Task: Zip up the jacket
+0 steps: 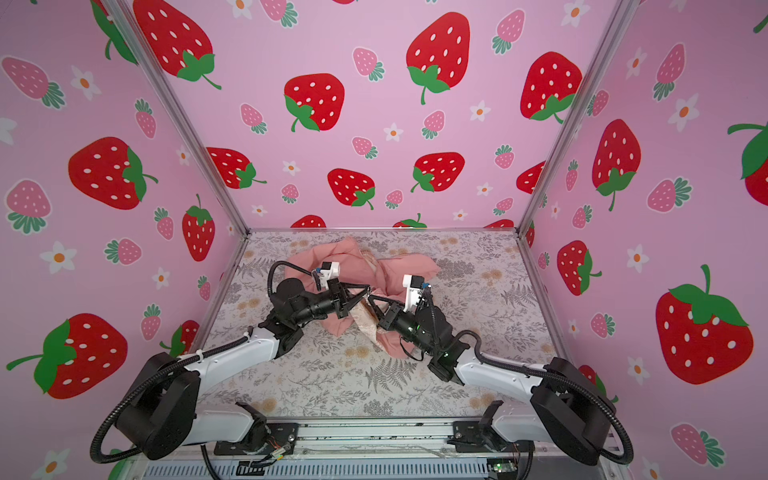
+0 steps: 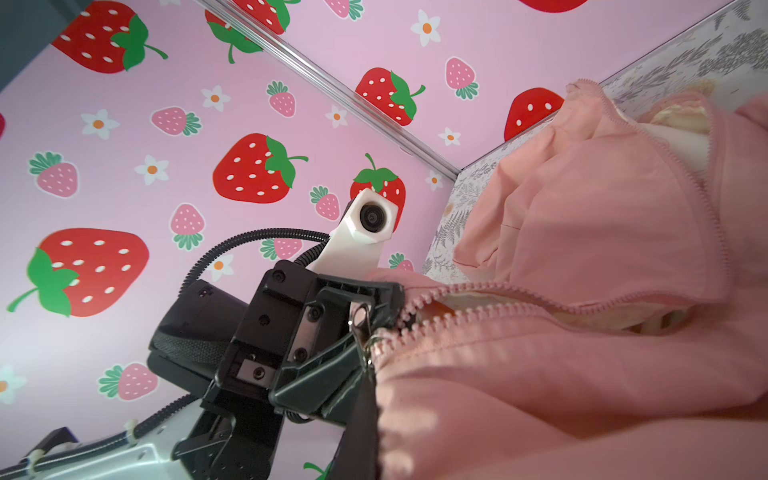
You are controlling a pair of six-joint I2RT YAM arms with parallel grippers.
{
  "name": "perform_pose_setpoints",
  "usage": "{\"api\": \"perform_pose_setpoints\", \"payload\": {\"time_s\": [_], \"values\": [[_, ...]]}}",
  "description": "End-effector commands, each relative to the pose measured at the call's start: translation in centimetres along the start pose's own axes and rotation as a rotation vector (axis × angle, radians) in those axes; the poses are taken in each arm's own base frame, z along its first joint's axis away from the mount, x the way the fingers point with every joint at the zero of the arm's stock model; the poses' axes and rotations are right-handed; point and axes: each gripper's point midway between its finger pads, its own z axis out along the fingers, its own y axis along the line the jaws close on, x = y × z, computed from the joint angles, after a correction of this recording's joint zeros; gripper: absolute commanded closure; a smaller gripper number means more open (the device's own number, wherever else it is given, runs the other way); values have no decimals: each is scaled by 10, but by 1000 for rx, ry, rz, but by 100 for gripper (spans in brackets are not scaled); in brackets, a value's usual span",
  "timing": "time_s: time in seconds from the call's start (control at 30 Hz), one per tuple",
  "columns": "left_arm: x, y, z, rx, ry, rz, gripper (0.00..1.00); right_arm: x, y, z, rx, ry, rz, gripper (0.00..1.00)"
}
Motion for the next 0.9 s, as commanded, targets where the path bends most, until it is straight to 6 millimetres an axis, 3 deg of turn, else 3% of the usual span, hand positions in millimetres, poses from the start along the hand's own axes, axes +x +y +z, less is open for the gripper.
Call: {"api": "perform_pose_setpoints", "payload": {"time_s": [0.0,0.13,0.3,0.63,0.87], "values": [[-15,-63,-2,150,-78,142,100,29,10,-9,-75,155,96,100],[-10,-63,-2,150,-70,158,100,21,19,-10,-102,139,114,100],[-7,-65,-1,156,-64,168,100,15,27,-11,-126,121,128,92],[-4,-68,-1,164,-59,176,100,11,23,-15,-112,102,137,86],[-2,-69,-1,168,-57,182,100,5,20,-21,-124,71,186,70]]}}
